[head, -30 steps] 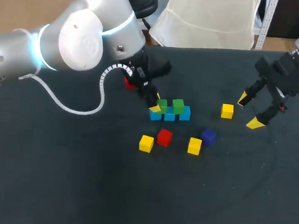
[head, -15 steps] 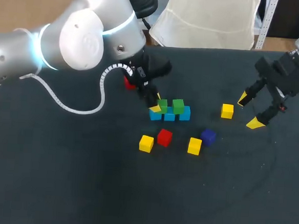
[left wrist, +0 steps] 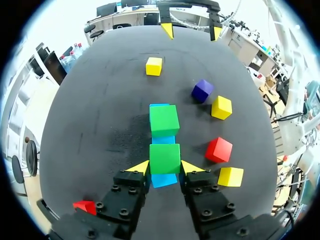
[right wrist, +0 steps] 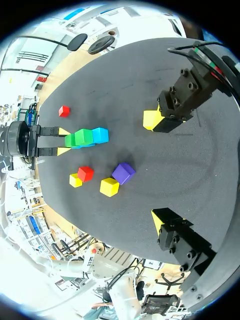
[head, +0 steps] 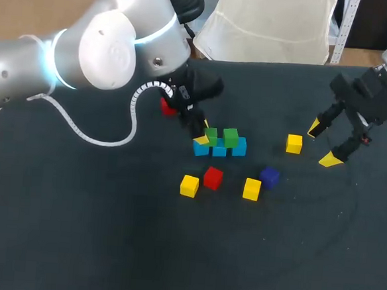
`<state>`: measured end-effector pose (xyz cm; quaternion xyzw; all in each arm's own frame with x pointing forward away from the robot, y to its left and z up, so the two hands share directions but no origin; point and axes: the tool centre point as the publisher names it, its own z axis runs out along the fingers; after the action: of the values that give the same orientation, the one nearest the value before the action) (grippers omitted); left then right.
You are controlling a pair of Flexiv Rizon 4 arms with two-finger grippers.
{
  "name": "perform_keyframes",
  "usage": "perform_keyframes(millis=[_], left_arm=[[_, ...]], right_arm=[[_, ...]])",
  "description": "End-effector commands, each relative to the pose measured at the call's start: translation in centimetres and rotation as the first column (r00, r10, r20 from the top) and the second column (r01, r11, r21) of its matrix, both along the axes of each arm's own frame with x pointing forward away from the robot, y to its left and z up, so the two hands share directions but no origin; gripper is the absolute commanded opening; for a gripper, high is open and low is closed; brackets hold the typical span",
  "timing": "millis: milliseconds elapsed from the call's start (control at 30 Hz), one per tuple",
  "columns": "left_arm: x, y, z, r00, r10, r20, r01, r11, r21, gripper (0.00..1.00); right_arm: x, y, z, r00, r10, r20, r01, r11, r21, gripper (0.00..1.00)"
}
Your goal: Place the blue cubes, place green cubes on the blue cubes, place the yellow cubes on the green cubes, then place the red cubes on the yellow cubes, and place purple cube on the red cubes.
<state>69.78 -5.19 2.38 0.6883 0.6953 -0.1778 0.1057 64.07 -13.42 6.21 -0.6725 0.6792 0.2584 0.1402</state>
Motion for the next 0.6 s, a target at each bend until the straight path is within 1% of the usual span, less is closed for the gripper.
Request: perform_keyframes(millis=[33,333,367,400,467,500,600], left_arm=[[0.3,-0.07,-0.01,1.0,-0.007,-0.003,0.007,1.0,0.005,0.0],[0.28,-0.03,-0.01,1.0,-0.008,-0.002,0.008,1.0,0.007,0.0],[0.28,-0.02,-0.01,1.0,-0.008,-0.002,0.008,1.0,0.008,0.09],[0.27,-0.01,-0.02,1.0,-0.008,-0.003,0.008,1.0,0.008,0.15],[0.27,0.0,-0.02,1.0,-0.008,-0.004,0.008,1.0,0.007,0.17],[0.26,0.01,-0.02,1.0,-0.009,-0.004,0.009,1.0,0.008,0.21],[0.26,0.01,-0.03,1.0,-0.007,-0.006,0.007,1.0,0.009,0.27]], right_arm=[[0.1,-0.01,-0.05,1.0,0.002,-0.001,-0.002,1.0,0.002,1.0],[0.1,-0.01,-0.05,1.0,0.002,-0.001,-0.002,1.0,0.002,1.0],[0.1,-0.01,-0.05,1.0,0.002,-0.001,-0.002,1.0,0.002,1.0],[0.1,-0.01,-0.05,1.0,0.002,-0.001,-0.002,1.0,0.002,1.0],[0.1,-0.01,-0.05,1.0,0.002,-0.001,-0.002,1.0,0.002,1.0],[0.1,-0.01,-0.05,1.0,0.002,-0.001,-0.002,1.0,0.002,1.0],[0.1,-0.01,-0.05,1.0,0.002,-0.001,-0.002,1.0,0.002,1.0]])
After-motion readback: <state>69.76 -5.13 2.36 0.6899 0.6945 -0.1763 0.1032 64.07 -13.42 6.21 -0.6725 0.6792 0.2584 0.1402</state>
